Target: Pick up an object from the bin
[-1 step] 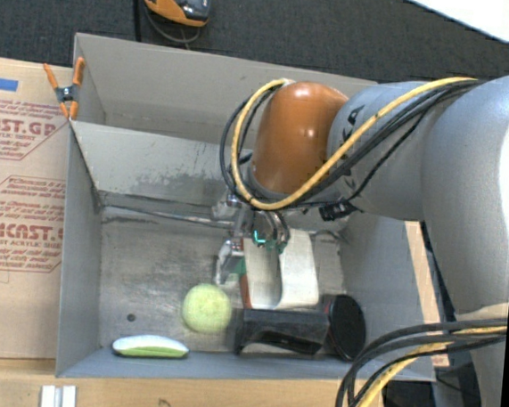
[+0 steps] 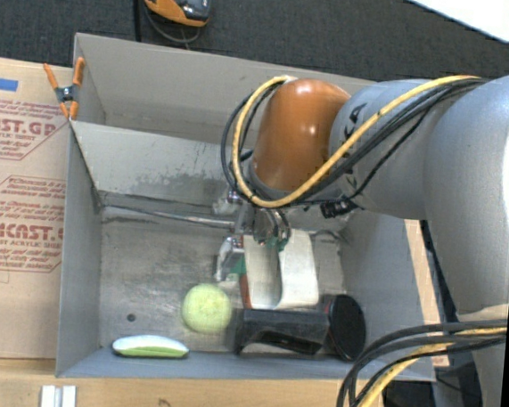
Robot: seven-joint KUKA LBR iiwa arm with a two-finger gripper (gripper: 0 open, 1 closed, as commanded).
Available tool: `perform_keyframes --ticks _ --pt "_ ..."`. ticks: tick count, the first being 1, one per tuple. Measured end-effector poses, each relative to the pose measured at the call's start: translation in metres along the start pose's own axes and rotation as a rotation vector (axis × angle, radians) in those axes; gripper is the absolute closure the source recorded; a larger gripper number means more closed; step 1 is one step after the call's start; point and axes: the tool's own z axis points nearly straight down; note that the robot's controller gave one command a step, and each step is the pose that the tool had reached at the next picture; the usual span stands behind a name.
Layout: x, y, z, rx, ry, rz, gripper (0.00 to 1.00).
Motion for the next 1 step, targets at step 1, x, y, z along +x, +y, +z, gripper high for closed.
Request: perform_keyframes --ticks 1 --pt "0.0336 0.0041 0.0168 0.001 -0.003 -0.082 0.0"
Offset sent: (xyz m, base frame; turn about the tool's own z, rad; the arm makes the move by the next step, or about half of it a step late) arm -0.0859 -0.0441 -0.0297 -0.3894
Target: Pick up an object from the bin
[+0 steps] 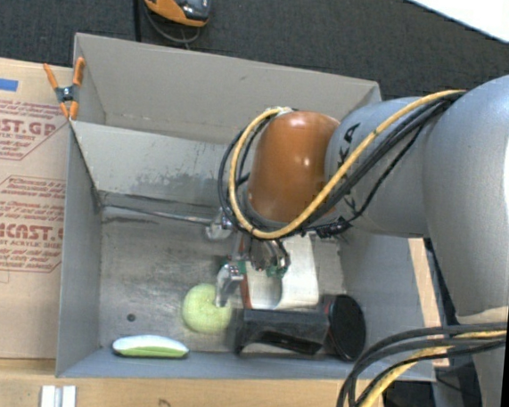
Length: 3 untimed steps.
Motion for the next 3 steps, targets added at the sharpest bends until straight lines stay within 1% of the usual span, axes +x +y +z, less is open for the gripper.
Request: perform_keyframes --ticks 1,2,3 --pt "0.016 0.001 0.007 -0.002 0.007 -0.054 0.0" --pt "0.037 -0.008 -0.028 -0.001 0.007 -0.177 0.0" --pt "0.053 0.01 0.039 0.001 0.0 -0.213 1.0"
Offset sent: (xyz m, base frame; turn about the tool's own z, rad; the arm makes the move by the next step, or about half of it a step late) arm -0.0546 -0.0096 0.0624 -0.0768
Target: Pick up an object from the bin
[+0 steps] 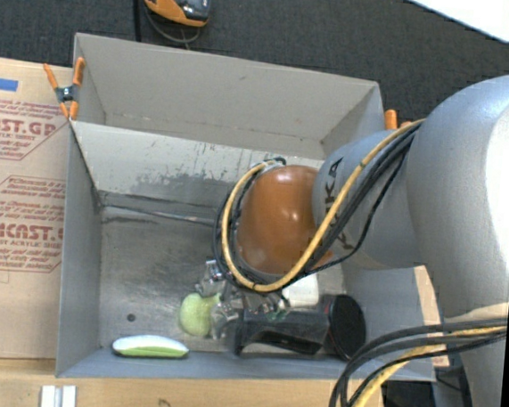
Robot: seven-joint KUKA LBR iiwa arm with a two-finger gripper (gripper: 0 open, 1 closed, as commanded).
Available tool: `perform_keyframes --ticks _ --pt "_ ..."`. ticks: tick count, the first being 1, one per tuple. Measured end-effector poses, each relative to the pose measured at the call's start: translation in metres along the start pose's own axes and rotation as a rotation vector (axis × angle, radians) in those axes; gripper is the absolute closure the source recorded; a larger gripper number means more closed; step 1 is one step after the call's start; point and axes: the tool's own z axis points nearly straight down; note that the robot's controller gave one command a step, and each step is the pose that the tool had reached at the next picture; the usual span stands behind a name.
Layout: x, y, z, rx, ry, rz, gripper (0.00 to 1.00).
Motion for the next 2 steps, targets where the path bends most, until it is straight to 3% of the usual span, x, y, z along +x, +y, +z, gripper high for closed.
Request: perform_keyframes --ticks 1,2 --pt "0.0 0.0 0.0 0.0 0.0 0.0 1.0" --pt "-0.017 0.026 -0.158 -0.002 -0.001 0.07 1.0"
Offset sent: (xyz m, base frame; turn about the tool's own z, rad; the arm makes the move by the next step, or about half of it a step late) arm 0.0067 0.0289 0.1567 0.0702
